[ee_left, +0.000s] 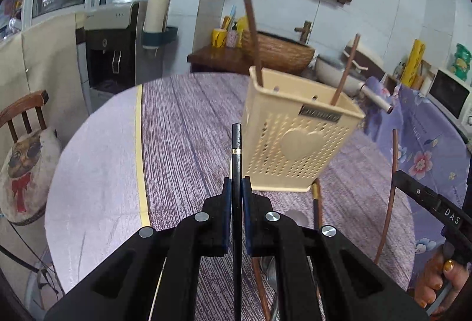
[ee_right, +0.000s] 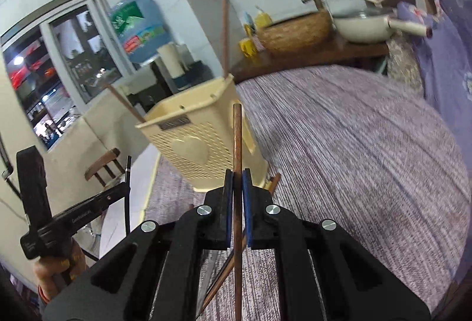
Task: Organize utensils
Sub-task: 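Lift both chopsticks upright and carry them over the cream holder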
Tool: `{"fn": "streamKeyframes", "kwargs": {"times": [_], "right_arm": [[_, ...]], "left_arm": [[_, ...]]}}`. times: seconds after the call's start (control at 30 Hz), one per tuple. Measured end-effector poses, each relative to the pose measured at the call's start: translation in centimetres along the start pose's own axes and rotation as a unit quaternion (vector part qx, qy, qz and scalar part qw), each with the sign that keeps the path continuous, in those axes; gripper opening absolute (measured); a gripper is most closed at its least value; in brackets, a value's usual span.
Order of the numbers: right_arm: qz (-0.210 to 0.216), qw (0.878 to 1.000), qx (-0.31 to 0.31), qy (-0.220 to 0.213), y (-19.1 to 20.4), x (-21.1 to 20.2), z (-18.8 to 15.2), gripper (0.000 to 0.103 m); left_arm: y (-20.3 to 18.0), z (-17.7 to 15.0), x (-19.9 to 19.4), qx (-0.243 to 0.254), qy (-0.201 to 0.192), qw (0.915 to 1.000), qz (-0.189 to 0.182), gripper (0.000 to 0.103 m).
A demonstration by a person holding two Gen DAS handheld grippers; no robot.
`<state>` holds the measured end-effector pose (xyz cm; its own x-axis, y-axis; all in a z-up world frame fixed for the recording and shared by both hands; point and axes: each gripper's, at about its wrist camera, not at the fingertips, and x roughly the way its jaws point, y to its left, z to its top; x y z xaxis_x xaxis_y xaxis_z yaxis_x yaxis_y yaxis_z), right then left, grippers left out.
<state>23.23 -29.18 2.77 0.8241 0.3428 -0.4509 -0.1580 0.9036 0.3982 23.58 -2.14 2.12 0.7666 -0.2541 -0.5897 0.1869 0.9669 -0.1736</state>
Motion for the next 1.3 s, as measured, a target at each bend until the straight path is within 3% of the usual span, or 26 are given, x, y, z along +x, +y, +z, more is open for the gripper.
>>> {"fn": "streamKeyframes", "kwargs": {"times": [0.23, 0.93, 1.13, 1.3], "right_arm": [[0.018, 0.999, -0.030, -0.021, 1.5, -3.4, 0.8, 0.007], [0.038, 0.996, -0.063, -0.045, 3.9, -3.7, 3.6, 0.007], [0.030, 0.994, -0.081, -0.073, 5.4, -3.1, 6.4, 0.007], [0.026, 0.989, -0.084, -0.119, 7.0, -3.4, 11.2, 0.007]], "left_arm": [[-0.2, 1.1, -3.2, 0.006, -0.039, 0.9991, -0.015, 0.008], [-0.5, 3.5, -6.0, 0.018, -0.086, 0.9957, -0.028, 0.008], [-1.4, 5.9, -6.9, 0.029, -0.106, 0.9931, -0.042, 0.008], [-2.7, 10.1, -8.6, 0.037, -0.137, 0.9881, -0.059, 0.008]]}}
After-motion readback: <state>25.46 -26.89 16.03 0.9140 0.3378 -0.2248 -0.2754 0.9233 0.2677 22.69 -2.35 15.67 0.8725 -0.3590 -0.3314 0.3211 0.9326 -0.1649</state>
